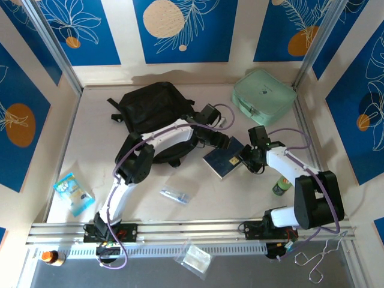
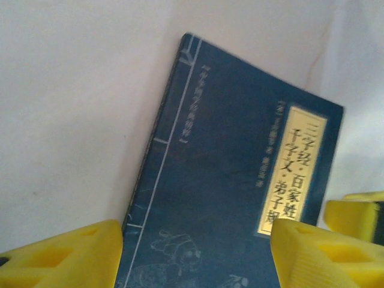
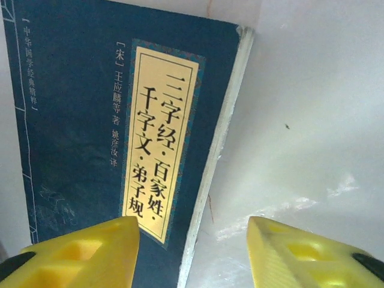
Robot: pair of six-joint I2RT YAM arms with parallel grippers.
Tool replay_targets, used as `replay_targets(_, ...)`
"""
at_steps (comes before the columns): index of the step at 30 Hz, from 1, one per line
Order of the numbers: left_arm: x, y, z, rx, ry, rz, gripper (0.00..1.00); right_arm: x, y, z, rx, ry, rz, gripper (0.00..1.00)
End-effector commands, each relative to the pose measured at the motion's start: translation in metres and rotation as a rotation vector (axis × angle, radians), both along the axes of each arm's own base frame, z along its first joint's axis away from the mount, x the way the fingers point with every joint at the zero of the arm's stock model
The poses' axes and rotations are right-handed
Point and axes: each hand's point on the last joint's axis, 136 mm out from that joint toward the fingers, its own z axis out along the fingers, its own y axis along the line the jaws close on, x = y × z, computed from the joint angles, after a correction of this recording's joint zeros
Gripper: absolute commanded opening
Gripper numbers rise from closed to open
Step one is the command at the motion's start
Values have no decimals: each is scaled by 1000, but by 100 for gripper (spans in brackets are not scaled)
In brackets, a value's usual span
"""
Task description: Pack books, pencil case, and school supplies into a backpack
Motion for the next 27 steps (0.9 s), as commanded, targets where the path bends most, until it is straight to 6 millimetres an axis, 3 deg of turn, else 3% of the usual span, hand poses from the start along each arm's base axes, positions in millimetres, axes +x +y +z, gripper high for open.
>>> replay_targets(1,1,9,-14,70,13,-9,64,5,6,-3,14,17,15,43)
replay_targets(7,-5,13,-32,111,53,-19,56,9,10,-14,18,41,32,33)
replay_targets(14,-3,25,-45,186,49,1,45,28,10,-23,6,38,101,21)
replay_targets(21,5,39,-48,267,3,35,46,63,17,-24,49,16,216,20)
replay_targets(27,6,43,-52,283,8,47,47,72,21,-17,66,1,239,24)
